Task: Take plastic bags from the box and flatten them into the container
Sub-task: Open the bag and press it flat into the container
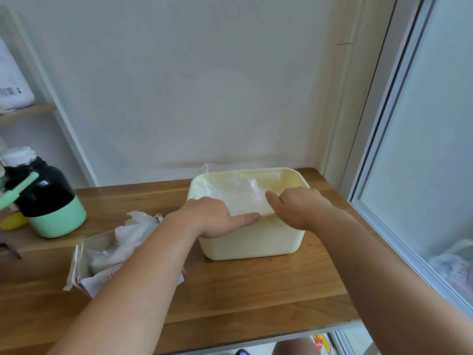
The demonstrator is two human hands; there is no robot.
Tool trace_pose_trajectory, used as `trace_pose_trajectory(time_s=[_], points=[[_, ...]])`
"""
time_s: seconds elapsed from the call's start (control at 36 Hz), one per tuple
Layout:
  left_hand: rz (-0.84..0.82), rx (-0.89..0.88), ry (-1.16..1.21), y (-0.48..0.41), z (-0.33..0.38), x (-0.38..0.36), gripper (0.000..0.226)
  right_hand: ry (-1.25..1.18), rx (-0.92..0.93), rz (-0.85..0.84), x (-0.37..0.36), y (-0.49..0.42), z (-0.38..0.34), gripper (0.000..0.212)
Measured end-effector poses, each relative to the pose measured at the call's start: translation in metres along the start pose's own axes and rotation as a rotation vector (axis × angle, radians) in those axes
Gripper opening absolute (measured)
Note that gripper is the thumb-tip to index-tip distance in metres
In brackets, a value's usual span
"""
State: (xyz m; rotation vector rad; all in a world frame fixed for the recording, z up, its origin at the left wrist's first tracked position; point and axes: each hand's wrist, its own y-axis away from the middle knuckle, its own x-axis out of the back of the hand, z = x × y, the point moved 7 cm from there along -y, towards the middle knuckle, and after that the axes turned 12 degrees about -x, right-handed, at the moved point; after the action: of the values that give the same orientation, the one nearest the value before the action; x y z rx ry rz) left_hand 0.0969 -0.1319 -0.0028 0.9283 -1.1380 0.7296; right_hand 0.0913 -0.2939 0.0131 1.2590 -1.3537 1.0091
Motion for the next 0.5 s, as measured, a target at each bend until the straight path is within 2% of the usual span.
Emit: trace_pose_trajectory(time_s=[0.08, 0.14, 0.17, 0.22, 0.28, 0.33, 0.39, 0.42, 0.44, 0.5], points=[[0.047, -0.028, 0.015, -0.002, -0.001, 0.001, 0.081, -0.119, 0.141, 0.275, 0.024, 0.010, -0.008, 0.050], [0.117, -0.072, 0.062, -0.004, 0.000, 0.002, 0.076, -0.221, 0.175, 0.344, 0.036, 0.016, -0.011, 0.043], [0.157, -0.092, 0.099, -0.004, -0.001, 0.004, 0.074, -0.281, 0.167, 0.289, 0.036, 0.015, -0.012, 0.041], [0.232, -0.145, 0.170, -0.003, -0.002, 0.008, 0.072, -0.343, 0.118, 0.069, 0.023, 0.009, -0.015, 0.040], [0.329, -0.192, 0.199, 0.001, -0.004, 0.012, 0.071, -0.283, 0.074, -0.111, 0.006, 0.006, -0.018, 0.046], [0.466, -0.170, 0.170, 0.007, -0.011, 0.018, 0.062, -0.193, 0.068, -0.185, -0.007, 0.008, -0.021, 0.049], [0.689, -0.153, 0.132, 0.017, -0.017, 0.027, 0.050, -0.143, 0.057, -0.234, -0.012, 0.010, -0.023, 0.051], [0.781, -0.194, 0.075, 0.023, -0.013, 0.033, 0.053, -0.140, 0.042, -0.274, -0.012, 0.011, -0.023, 0.051], [0.804, -0.252, 0.014, 0.025, -0.006, 0.038, 0.059, -0.140, 0.022, -0.326, -0.012, 0.011, -0.024, 0.050], [0.648, -0.354, -0.049, 0.020, 0.008, 0.037, 0.067, -0.125, -0.020, -0.423, -0.013, 0.010, -0.024, 0.052]])
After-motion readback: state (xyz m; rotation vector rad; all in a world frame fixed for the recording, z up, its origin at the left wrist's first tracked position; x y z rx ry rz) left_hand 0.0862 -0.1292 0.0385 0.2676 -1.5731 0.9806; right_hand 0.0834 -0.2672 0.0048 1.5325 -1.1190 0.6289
